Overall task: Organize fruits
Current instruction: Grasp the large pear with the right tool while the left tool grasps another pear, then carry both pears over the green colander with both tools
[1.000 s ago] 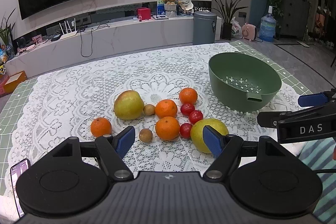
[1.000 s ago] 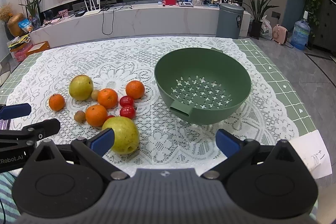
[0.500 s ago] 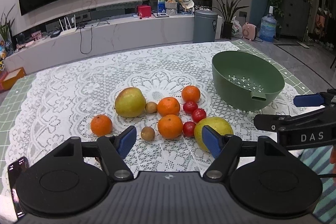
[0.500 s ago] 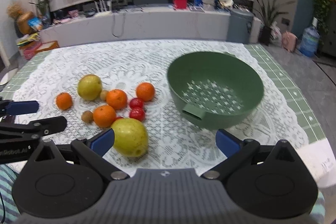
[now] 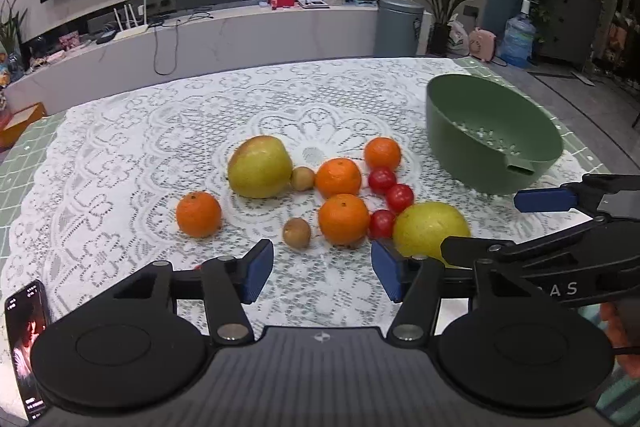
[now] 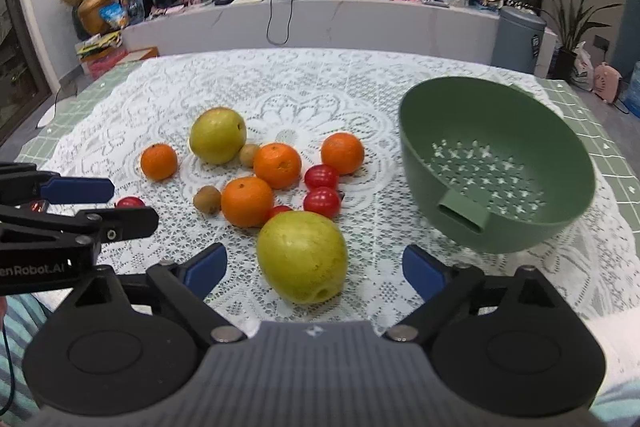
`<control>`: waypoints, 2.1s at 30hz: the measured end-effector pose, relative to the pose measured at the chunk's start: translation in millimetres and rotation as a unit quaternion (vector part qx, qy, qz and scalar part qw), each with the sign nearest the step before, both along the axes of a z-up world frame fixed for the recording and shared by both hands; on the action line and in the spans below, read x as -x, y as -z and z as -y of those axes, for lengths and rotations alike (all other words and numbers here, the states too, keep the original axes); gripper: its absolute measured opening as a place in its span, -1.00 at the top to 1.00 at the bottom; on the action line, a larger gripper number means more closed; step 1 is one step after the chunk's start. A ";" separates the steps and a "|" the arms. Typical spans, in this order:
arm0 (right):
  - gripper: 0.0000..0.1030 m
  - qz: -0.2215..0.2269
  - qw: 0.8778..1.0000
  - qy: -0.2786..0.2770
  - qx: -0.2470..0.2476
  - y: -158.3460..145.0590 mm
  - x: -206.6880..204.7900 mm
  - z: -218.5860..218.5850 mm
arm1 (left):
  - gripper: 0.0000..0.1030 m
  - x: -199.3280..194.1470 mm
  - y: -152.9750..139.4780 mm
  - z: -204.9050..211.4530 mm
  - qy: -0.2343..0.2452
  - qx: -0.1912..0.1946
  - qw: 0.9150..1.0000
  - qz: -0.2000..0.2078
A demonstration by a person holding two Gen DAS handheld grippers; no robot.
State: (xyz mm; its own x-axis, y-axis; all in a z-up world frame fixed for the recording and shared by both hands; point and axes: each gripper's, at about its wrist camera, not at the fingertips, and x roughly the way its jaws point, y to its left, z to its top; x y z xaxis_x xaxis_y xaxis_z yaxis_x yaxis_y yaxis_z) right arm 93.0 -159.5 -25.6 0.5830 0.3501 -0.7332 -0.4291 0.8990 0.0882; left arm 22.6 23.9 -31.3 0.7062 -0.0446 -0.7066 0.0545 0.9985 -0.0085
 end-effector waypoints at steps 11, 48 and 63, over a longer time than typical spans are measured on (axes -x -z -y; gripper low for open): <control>-0.41 -0.038 0.999 -0.021 0.003 20.5 -25.2 -13.7 | -0.09 -22.0 12.2 -14.9 -0.002 -0.018 1.000 0.005; -0.24 -0.067 0.997 -0.009 0.041 30.8 -45.4 -5.1 | -0.65 -131.1 71.6 -12.3 0.177 -0.233 0.956 -0.012; -0.23 -0.065 0.997 -0.005 0.030 31.3 -45.2 -1.0 | -0.42 -133.6 73.0 -21.6 0.135 -0.187 0.973 -0.003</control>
State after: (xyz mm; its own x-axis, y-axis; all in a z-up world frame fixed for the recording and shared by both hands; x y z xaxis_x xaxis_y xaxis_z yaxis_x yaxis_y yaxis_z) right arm 138.2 -158.5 -56.8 0.4786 0.3093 -0.8218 -0.4264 0.9000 0.0903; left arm 156.2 45.4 -104.3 0.6999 0.0339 -0.7135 0.3157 0.8813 0.3516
